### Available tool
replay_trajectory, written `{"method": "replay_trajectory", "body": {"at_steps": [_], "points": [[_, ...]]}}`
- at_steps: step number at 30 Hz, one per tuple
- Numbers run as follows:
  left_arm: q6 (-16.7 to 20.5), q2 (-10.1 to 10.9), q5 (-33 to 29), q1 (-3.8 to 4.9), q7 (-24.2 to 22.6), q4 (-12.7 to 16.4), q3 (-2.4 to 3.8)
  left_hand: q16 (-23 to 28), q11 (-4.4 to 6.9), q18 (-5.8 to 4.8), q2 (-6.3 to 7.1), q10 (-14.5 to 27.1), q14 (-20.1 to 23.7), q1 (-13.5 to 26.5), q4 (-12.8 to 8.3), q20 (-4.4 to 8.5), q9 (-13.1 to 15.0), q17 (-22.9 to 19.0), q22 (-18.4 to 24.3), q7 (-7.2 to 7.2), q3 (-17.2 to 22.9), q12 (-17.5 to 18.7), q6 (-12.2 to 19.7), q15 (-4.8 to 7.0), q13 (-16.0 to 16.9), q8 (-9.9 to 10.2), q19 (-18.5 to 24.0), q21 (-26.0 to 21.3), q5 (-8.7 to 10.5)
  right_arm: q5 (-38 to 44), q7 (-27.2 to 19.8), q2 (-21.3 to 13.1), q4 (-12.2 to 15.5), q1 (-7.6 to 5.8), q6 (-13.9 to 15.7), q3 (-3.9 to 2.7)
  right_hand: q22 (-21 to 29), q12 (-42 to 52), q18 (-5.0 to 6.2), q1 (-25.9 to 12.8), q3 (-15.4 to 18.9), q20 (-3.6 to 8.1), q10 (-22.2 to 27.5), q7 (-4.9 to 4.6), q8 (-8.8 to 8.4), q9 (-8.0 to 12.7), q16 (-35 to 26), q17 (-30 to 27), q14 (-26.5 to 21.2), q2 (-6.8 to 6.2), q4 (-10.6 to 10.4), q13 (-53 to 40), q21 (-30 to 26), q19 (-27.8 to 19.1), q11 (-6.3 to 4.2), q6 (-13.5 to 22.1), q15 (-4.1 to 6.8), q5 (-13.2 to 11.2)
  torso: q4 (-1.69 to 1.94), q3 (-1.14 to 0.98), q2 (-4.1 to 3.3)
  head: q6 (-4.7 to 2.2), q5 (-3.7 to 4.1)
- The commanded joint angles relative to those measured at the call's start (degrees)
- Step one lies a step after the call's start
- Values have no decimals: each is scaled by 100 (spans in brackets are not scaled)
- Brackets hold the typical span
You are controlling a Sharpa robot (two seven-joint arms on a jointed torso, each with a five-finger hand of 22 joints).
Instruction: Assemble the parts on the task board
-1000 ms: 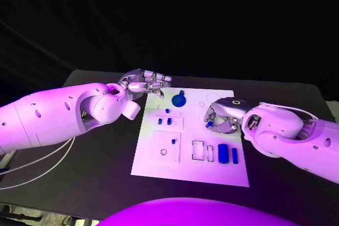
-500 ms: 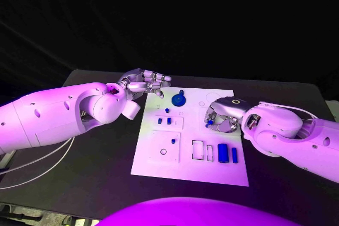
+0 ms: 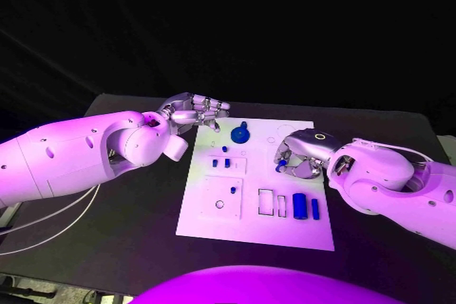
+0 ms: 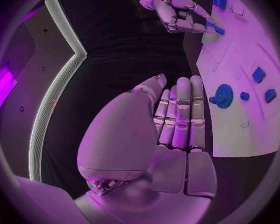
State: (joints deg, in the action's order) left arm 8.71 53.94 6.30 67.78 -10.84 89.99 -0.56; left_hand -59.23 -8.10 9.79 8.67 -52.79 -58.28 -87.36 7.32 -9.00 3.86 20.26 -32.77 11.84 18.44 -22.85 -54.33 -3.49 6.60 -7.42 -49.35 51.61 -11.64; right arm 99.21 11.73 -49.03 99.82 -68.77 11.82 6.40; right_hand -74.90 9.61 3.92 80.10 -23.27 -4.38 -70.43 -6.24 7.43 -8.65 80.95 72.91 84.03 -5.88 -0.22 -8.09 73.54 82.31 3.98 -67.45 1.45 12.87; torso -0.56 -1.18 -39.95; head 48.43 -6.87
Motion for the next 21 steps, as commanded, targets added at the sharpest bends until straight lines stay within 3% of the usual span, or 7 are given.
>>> {"method": "replay_trajectory", "body": {"at_steps": [1, 7, 12, 18, 21], "points": [[-111, -15, -17, 5, -18, -2, 3, 34, -15, 73, -33, 35, 26, 39, -28, -6, 3, -9, 7, 15, 7, -18, 43, -32, 9, -38, 19, -26, 1, 90, 10, -64, 173, -52, 273, -21, -785, -26, -48, 141, -43, 7, -179, -25, 31, 6, 26, 11, 292, 88, 10, -11, 36, 48, -145, -30, 31, 21, -2, 5, 5, -24, 9], [-119, -40, -17, 5, -21, -17, 3, 34, -15, 73, -33, 35, 26, 39, -28, -6, 3, -9, 7, 15, 7, -18, 43, -32, 9, -38, 19, -26, 1, 58, 35, -179, 589, -154, 355, -56, -787, -29, -49, 138, -45, 7, -180, -25, 31, 4, 28, 14, 292, 83, 14, -12, 40, 50, -145, -29, 31, 27, 5, 2, 5, -42, -8], [-129, -59, -17, 4, -24, -24, 3, 35, -15, 73, -35, 41, 28, 37, -36, -6, 2, -12, 8, 15, 10, -24, 46, -31, 9, -40, 19, -28, 0, -46, 4, -59, 845, -167, 416, -63, -797, -38, -52, 132, -51, 6, -182, -29, 31, 0, 34, 23, 294, 72, 23, -13, 56, 57, -143, -27, 29, 38, -2, 1, -1, -32, -68], [-136, -96, -17, 4, -28, -35, 3, 35, -15, 73, -35, 41, 28, 37, -36, -6, 2, -12, 8, 15, 10, -24, 46, -31, 9, -40, 19, -28, 0, -124, -81, 369, 955, -57, 448, -46, -795, -54, -49, 131, -70, 5, -182, -35, 25, -6, 36, 22, 294, 69, 39, -14, 44, 51, -138, -17, 26, 61, 6, 9, 0, -27, -117], [-144, -120, -17, 4, -27, -39, 3, 35, -15, 73, -35, 41, 28, 37, -36, -6, 2, -12, 8, 15, 10, -24, 46, -31, 9, -40, 19, -28, 0, -139, -130, 614, 899, 30, 444, -25, -793, -60, -48, 129, -79, 5, -182, -38, 23, -8, 37, 23, 294, 70, 44, -14, 36, 47, -136, -12, 25, 69, 21, 3, -7, -12, -159]]}}
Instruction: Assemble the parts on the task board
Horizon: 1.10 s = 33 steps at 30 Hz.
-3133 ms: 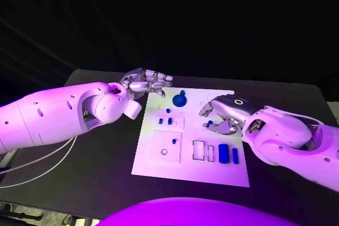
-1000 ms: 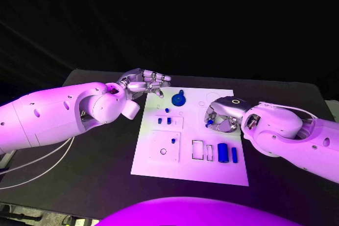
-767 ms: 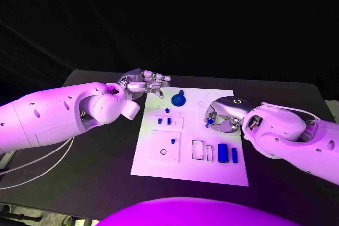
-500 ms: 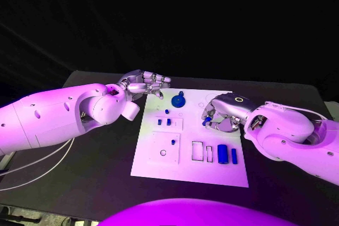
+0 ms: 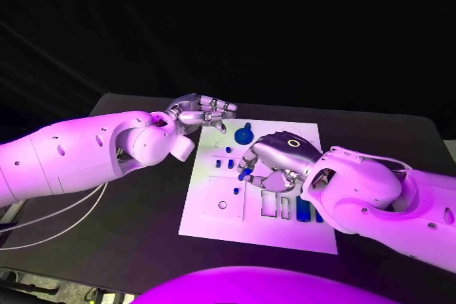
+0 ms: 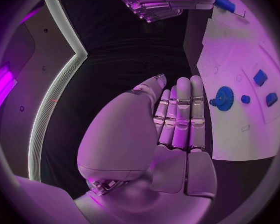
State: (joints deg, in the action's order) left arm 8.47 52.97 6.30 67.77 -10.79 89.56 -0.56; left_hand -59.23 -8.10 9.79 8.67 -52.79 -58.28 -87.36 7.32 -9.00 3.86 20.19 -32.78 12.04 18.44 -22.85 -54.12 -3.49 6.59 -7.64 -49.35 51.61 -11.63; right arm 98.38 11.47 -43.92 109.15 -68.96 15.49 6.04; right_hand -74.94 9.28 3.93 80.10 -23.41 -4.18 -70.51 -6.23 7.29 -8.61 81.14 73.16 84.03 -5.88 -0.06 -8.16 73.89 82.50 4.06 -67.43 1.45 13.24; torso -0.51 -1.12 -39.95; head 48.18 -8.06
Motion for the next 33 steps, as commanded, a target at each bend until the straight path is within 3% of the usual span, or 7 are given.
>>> {"method": "replay_trajectory", "body": {"at_steps": [1, 4, 7, 13, 22, 33], "points": [[-123, -32, -17, 5, -31, 3, 3, 35, -15, 73, -35, 40, 28, 37, -36, -6, 2, -5, 8, -6, 10, -24, 25, -31, 9, -18, 19, -28, 0, -58, -120, 181, -65, 84, 72, 17, -790, -27, -48, 129, -65, -15, -174, -40, 38, -12, 18, -2, 295, 71, 28, -7, 1, 27, -144, -15, 25, 33, 16, -4, -11, 13, -49], [-127, -49, -17, 5, -28, 8, 3, 35, -15, 73, -35, 40, 28, 37, -36, -6, 2, -5, 8, -6, 10, -24, 25, -31, 9, -18, 19, -28, 0, -49, -167, 371, -166, 201, 64, 33, -784, -37, -44, 127, -79, -17, -172, -45, 34, -15, 15, -11, 293, 73, 37, -8, -18, 18, -140, -7, 23, 49, 20, 1, -18, 30, -86], [-127, -57, -17, 5, -27, 15, 2, 35, -15, 73, -35, 40, 28, 37, -36, -6, 2, -5, 8, -6, 10, -24, 25, -31, 9, -18, 19, -28, 0, -31, -211, 539, -293, 330, 55, 44, -784, -44, -44, 125, -89, -18, -172, -49, 31, -18, 16, -9, 293, 73, 45, -9, -20, 17, -137, -2, 21, 62, -2, -3, -16, 52, -129], [-128, -64, -17, 6, -28, 25, 3, 35, -15, 73, -35, 40, 28, 37, -36, -6, 2, -5, 8, -6, 10, -24, 25, -31, 9, -18, 19, -28, 0, -22, -257, 729, -495, 465, -7, 66, -786, -47, -44, 124, -91, -18, -172, -50, 31, -19, 16, -11, 292, 73, 47, -10, -19, 17, -136, -1, 20, 67, -5, -5, -16, 77, -154], [-127, -68, -17, 6, -26, 31, 3, 35, -15, 73, -35, 40, 28, 37, -36, -6, 2, -5, 8, -6, 10, -24, 25, -31, 9, -18, 19, -28, 0, -27, -254, 860, -750, 550, -270, 121, -781, -52, -41, 110, -93, -20, -176, -54, 31, -23, 14, -17, 291, 69, 48, -12, -34, 10, -132, 1, 17, 74, -8, -5, -7, 123, -185], [-137, -71, -17, 6, -26, 29, 3, 35, -15, 73, -35, 40, 28, 37, -36, -6, 2, -5, 8, -6, 10, -24, 25, -31, 9, -18, 19, -28, 0, 4, -233, 945, -906, 612, -327, 145, -781, -52, -41, 110, -93, -20, -176, -54, 31, -23, 14, -17, 291, 69, 48, -12, -34, 10, -132, 1, 17, 74, 1, -4, -9, 152, -216]]}}
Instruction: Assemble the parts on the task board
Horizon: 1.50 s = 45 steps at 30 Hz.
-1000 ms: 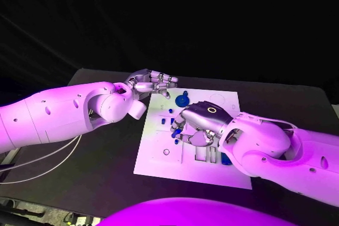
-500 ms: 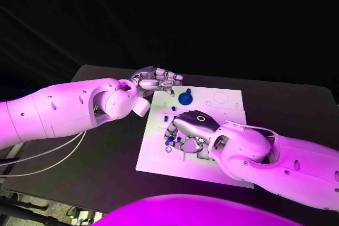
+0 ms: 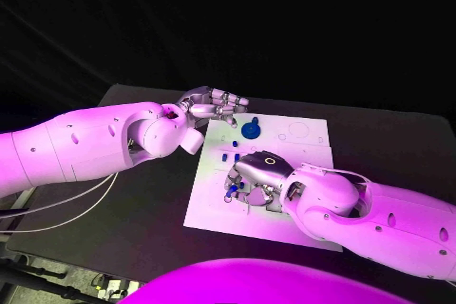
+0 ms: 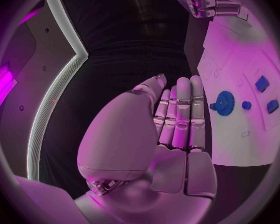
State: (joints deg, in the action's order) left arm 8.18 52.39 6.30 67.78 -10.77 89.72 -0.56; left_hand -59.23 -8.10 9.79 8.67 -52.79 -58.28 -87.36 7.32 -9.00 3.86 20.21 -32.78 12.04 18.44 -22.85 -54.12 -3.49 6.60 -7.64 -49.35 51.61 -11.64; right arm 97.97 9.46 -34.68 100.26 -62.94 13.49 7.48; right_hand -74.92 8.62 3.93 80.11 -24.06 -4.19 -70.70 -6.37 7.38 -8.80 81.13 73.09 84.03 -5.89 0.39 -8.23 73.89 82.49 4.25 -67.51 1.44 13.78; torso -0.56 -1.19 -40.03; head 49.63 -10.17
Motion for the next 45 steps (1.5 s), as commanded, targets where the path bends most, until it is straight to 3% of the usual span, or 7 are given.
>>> {"method": "replay_trajectory", "body": {"at_steps": [1, 28, 45], "points": [[-107, -13, -17, 5, -29, 12, 3, 35, -15, 74, -35, 41, 28, 37, -36, -6, 3, -7, 9, -6, 10, -24, 25, -31, 9, -18, 19, -28, 0, 46, -33, 27, -23, 13, -137, 3, -785, 11, -41, 103, -28, -21, -158, -41, 21, -6, 16, -6, 291, 68, 4, -6, -33, 11, -151, 10, 16, 22, 6, 3, -1, 8, -5], [-109, -7, -17, 5, -22, 17, 3, 35, -15, 74, -35, 41, 28, 37, -36, -6, 3, -7, 9, -6, 10, -24, 25, -31, 9, -18, 19, -28, 0, 188, 112, 165, -156, 137, -249, 23, -782, 7, -39, 93, -30, -22, -163, -41, 22, -10, 15, -10, 290, 70, 5, -8, -43, 6, -150, 9, 15, 25, 4, -1, -4, 37, -26], [-113, 9, -17, 6, -10, 17, 3, 37, -16, 74, -38, 53, 30, 46, -50, -7, 3, -15, 11, -5, 14, -43, 32, -32, 9, -27, 20, -32, 1, 438, 301, 130, -132, 148, -254, 24, -780, 3, -37, 84, -32, -23, -165, -41, 22, -13, 11, -18, 288, 72, 5, -10, -51, 1, -150, 10, 13, 28, -1, -1, -2, 37, -18]]}}
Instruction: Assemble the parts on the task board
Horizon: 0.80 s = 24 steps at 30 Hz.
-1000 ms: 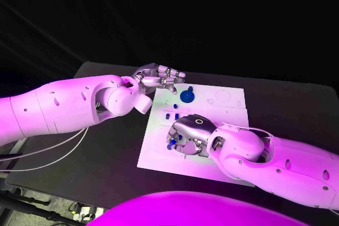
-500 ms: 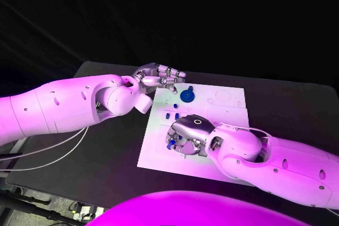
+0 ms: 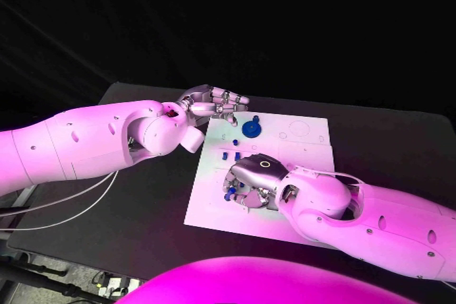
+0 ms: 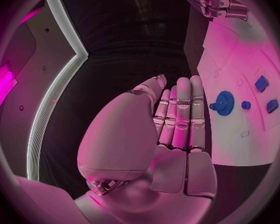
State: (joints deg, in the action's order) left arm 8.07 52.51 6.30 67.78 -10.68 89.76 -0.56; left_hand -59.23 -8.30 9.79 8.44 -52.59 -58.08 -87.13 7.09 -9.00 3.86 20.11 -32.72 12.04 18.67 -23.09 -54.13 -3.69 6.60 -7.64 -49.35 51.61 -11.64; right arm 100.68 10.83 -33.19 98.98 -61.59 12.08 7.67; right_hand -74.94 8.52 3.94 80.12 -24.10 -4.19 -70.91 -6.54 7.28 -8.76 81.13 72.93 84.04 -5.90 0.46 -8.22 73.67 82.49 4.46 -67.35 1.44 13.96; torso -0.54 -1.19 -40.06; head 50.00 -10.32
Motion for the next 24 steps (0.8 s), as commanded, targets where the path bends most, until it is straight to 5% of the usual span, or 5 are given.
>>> {"method": "replay_trajectory", "body": {"at_steps": [1, 15, 24], "points": [[-101, -1, -17, 6, -18, 14, 3, 38, 4, 74, -15, 33, 10, 23, -27, -7, 3, -5, 5, -5, -9, -19, 32, -12, 9, -27, 20, -32, 1, 168, 164, -27, 8, 13, -115, 4, -778, 13, -38, 83, -29, -23, -144, -24, 33, -16, 11, -2, 288, 72, -2, -11, -29, 2, -170, -6, 14, 10, -3, -2, 0, 0, -3], [-103, 2, -17, 6, -12, 13, 3, 38, 4, 74, -15, 33, 10, 23, -27, -7, 3, -5, 5, -5, -9, -19, 32, -12, 9, -27, 20, -32, 1, 173, 232, 43, 1, 13, -176, 4, -768, -25, -30, 23, -15, -30, -119, -32, 17, -24, 4, -19, 282, 46, -3, -12, -67, -17, -159, 28, 5, 6, -3, 5, 5, 0, 11], [-108, 5, -17, 6, -6, 20, 2, 38, 4, 74, -15, 33, 10, 23, -27, -7, 3, -5, 5, -5, -9, -19, 32, -12, 9, -27, 20, -32, 1, 169, 289, 106, -54, 12, -196, 4, -741, -271, -13, -271, 27, -120, 214, -157, -275, 71, -2, -47, 270, -99, -107, 46, -184, -73, -16, 493, -113, 30, 2, 4, 2, 0, 17]]}}
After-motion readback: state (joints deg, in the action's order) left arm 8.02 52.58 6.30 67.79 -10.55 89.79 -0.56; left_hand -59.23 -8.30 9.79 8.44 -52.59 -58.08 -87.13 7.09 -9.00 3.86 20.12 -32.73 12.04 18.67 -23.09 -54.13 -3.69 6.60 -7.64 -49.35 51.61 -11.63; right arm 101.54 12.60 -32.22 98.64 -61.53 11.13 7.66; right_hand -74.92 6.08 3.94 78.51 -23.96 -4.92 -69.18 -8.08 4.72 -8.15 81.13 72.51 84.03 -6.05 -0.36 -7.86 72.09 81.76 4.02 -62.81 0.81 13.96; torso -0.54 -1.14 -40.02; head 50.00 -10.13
